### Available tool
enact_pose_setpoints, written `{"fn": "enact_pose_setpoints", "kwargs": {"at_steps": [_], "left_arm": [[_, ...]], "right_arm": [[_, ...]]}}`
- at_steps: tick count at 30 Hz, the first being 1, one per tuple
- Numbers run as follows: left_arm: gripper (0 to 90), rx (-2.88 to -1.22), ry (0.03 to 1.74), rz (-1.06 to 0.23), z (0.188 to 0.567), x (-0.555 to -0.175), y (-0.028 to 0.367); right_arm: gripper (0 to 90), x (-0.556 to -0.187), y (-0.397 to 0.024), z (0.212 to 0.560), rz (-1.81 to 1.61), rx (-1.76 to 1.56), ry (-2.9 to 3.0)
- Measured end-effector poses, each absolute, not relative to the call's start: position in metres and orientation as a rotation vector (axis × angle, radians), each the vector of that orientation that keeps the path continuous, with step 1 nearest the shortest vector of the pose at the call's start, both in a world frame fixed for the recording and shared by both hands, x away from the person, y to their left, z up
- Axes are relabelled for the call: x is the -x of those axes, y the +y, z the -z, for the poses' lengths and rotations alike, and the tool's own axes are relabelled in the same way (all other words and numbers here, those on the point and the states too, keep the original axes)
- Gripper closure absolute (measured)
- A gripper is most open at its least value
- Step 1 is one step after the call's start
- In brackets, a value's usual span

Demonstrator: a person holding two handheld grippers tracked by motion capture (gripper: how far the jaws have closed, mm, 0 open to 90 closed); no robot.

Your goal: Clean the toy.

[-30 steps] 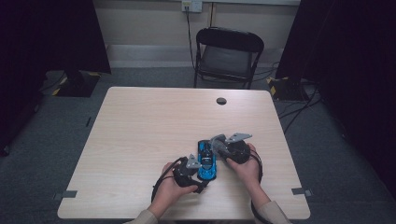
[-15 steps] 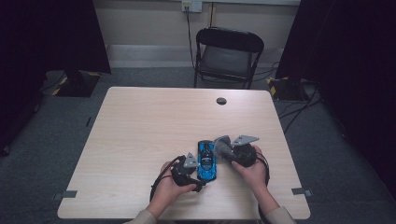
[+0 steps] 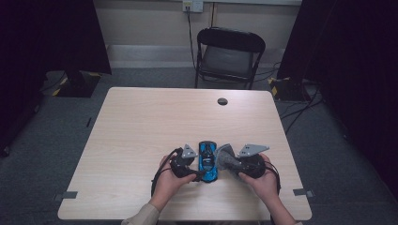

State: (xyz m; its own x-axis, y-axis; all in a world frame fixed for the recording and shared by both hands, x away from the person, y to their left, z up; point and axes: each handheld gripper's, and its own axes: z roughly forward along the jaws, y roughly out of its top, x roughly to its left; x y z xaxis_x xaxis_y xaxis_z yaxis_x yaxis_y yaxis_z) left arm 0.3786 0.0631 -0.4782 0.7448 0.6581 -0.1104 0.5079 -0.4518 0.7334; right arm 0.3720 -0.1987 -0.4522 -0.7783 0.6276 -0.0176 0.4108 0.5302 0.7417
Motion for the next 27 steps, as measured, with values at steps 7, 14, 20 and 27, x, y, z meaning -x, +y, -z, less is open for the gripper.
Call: {"fn": "enact_pose_setpoints", "kwargs": {"at_steps": [7,14,20,27], "left_arm": [[24.4,-2.12,0.915,-0.231,0.484,-0.388,0.065],[25.3,-2.13,0.901,-0.237,0.482,-0.387,0.065],[25.0,-2.113,0.905,-0.223,0.485,-0.387,0.066],[25.8,-2.151,0.876,-0.23,0.484,-0.385,0.064]], "right_arm": [[68.0,-0.34,-0.18,0.448,-1.204,-0.696,2.635],[68.0,-0.326,-0.141,0.466,-1.123,-0.578,2.793],[68.2,-0.329,-0.14,0.472,-1.044,-0.582,2.784],[68.3,-0.337,-0.163,0.473,-1.058,-0.678,2.742]]}}
